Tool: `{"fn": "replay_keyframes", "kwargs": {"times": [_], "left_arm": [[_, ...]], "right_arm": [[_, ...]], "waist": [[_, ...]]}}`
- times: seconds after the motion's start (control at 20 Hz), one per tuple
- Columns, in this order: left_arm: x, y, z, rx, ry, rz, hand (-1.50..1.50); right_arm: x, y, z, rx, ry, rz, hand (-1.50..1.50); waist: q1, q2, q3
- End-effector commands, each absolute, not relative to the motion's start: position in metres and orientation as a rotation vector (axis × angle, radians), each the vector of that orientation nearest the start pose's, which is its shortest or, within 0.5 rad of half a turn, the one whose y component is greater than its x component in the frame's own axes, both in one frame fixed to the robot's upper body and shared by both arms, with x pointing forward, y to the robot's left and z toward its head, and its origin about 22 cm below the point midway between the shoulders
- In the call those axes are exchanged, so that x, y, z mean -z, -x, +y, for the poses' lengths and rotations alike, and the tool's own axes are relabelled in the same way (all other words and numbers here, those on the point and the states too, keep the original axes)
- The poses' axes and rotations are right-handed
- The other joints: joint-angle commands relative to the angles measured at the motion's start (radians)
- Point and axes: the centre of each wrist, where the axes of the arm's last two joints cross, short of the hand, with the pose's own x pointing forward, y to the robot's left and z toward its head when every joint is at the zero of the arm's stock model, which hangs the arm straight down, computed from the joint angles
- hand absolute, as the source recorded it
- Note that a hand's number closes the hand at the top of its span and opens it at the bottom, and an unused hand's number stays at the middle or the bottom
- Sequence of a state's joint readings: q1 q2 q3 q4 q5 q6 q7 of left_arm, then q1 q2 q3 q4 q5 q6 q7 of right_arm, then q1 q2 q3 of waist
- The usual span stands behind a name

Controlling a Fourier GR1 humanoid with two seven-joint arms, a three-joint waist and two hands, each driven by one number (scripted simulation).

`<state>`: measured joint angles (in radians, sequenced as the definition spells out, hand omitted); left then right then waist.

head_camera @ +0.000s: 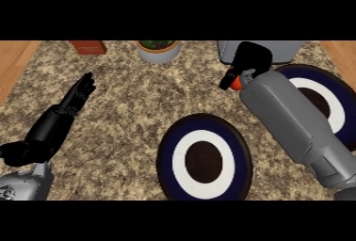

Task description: Pick the tomato from the plate and place it in the plate

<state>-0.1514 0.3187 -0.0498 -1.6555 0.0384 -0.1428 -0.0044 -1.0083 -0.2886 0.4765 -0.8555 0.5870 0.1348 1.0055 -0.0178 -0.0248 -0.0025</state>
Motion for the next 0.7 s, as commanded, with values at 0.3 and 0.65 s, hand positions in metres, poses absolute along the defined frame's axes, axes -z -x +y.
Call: {"fn": "replay_keyframes", "kwargs": {"times": [0.3,0.65], "left_arm": [[-0.077,-0.272,0.262,0.461,-0.011,-1.775,0.00],[-0.075,-0.274,0.266,0.441,-0.041,-1.747,0.00]], "right_arm": [[-0.186,-0.409,-0.030,-0.320,1.401,-0.912,1.50],[-0.200,-0.426,-0.058,-0.198,1.568,-0.891,1.50]], "waist": [[0.030,0.013,0.000],[-0.013,0.007,0.001]]}}
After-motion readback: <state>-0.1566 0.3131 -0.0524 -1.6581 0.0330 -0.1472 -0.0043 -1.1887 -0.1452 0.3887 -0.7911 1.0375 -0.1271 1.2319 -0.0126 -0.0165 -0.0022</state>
